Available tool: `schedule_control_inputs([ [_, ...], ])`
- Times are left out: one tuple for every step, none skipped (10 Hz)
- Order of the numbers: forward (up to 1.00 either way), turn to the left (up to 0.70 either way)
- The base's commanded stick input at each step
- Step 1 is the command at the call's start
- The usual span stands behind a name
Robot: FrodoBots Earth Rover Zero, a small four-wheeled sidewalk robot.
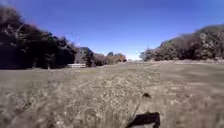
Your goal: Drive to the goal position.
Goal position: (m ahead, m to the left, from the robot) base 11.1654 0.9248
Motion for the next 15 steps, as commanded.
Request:
schedule_control_inputs([
  [1.0, 0.0],
  [1.0, 0.0],
  [1.0, 0.0],
  [1.0, 0.0],
  [1.0, 0.0],
  [1.0, 0.0],
  [1.0, 0.0],
  [1.0, 0.0],
  [1.0, 0.0],
  [1.0, 0.0],
  [1.0, 0.0],
  [1.0, 0.0],
  [1.0, 0.0],
  [1.0, 0.0],
  [1.0, 0.0],
])
